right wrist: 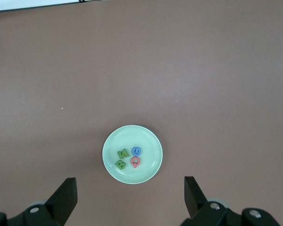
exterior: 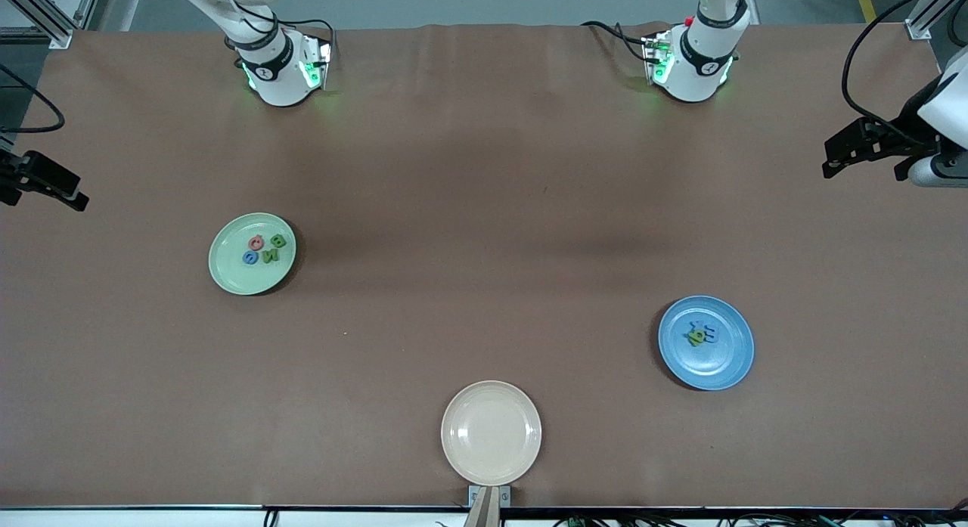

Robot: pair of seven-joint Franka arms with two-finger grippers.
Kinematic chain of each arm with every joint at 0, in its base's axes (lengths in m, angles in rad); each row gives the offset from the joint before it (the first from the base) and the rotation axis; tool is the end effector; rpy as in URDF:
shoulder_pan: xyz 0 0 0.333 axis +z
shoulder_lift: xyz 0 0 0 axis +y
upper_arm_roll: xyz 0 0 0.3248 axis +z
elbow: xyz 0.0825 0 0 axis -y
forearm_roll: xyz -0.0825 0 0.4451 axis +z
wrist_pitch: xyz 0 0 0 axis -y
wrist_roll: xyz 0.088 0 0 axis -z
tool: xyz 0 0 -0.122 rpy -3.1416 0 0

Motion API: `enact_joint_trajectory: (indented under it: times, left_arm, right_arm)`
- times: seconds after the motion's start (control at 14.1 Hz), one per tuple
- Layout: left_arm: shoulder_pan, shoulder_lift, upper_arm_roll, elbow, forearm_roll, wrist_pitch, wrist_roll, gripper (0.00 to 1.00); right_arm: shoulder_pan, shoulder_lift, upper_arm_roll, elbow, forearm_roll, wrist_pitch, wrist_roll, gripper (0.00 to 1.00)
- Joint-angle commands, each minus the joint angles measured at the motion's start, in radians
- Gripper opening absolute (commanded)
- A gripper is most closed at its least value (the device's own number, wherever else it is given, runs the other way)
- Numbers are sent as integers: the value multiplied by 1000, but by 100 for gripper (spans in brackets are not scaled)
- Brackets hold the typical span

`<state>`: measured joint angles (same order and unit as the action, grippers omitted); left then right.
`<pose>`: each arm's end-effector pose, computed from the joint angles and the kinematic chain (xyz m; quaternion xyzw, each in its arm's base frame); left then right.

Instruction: Sort upper and lower case letters into plates

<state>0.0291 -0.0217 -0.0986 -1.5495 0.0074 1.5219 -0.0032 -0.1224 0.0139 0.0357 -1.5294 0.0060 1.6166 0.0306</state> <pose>0.6024 -0.0416 0.6385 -0.9994 0.0330 0.0028 0.0049 0.6241 -0.0537 0.6361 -0.9976 0.0586 -0.0367 0.0022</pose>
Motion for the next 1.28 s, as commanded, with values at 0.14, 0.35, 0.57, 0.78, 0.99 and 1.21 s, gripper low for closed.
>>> enact_joint_trajectory:
  times: [0.14, 0.35, 0.57, 0.78, 0.99, 1.21]
  left_arm:
    - [5, -18, -9, -1, -6, -16, 14, 100]
    - [6, -21, -9, -3, -9, -14, -6, 100]
    - [8, -21, -9, -1, -7, -11, -1, 100]
    - [6, -20, -9, 3, -12, -11, 15, 100]
    - [5, -21, -12, 6, -13, -14, 19, 100]
    - [5, -20, -10, 32, -15, -16, 8, 100]
  right_arm:
    - [130, -2, -134, 17, 48, -10, 11, 100]
    - [178, 0, -192, 18, 43, -10, 8, 100]
    - [179, 0, -191, 32, 40, -9, 6, 100]
    - [175, 1, -192, 40, 39, -9, 6, 100]
    - [165, 6, -192, 41, 45, -4, 8, 100]
    - [165, 9, -192, 40, 49, 5, 6, 100]
